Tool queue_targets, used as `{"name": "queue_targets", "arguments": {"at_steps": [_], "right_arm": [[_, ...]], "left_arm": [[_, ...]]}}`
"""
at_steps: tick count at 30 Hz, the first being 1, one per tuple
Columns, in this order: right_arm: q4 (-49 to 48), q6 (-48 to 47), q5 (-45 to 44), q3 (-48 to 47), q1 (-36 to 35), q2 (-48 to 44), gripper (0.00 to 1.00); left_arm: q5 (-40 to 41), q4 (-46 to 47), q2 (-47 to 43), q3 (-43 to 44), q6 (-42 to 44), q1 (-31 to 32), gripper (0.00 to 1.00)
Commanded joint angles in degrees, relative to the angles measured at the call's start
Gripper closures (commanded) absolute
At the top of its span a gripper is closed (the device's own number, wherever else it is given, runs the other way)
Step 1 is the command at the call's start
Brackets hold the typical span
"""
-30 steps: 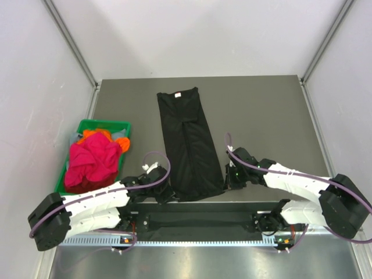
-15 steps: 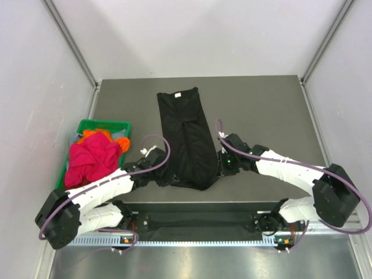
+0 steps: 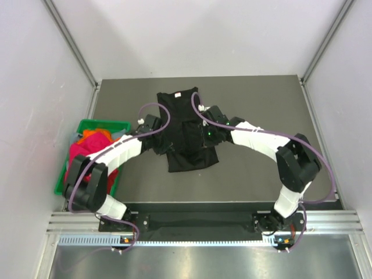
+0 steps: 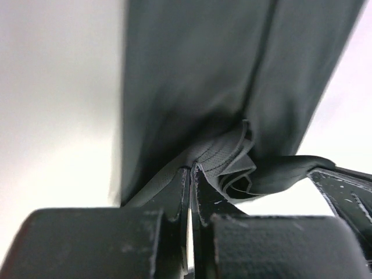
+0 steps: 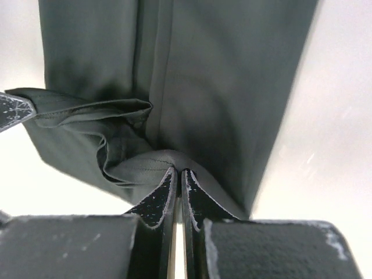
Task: Fold and stack the t-shirts
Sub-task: Fold the tshirt
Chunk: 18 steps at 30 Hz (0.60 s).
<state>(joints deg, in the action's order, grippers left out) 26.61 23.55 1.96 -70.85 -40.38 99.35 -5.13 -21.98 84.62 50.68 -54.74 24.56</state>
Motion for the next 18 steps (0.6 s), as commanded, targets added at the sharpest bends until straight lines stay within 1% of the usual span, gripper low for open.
{"name": "queue_targets", "arguments": {"at_steps": [1,5,7,8,18], "right_arm": [[0.11,-4.73,-1.17,-6.66,2.41,2.86,1.00],[0.89,-7.46,0.24,-13.06,4.78,8.47,1.00],[2.91,-8.69,1.29,-15.97,6.19,11.55,1.00],[3.27,-8.96,1.38,-18.16,6.63,12.26,1.00],[3.80,-13.18,3.40,-26.97,10.76,18.07,1.00]], "left_arm": [[-0.41,0.01,4.58,7.15,5.17,-2.40,1.00],[-1.03,1.06,9.15,10.58,5.00,-4.77,1.00],[-1.47,0.80,11.70,12.77,5.17,-5.83,1.00],[-1.81,0.71,12.40,13.48,5.34,-6.10,1.00],[-1.82,-1.49,19.61,22.88,6.75,-9.61,1.00]]}}
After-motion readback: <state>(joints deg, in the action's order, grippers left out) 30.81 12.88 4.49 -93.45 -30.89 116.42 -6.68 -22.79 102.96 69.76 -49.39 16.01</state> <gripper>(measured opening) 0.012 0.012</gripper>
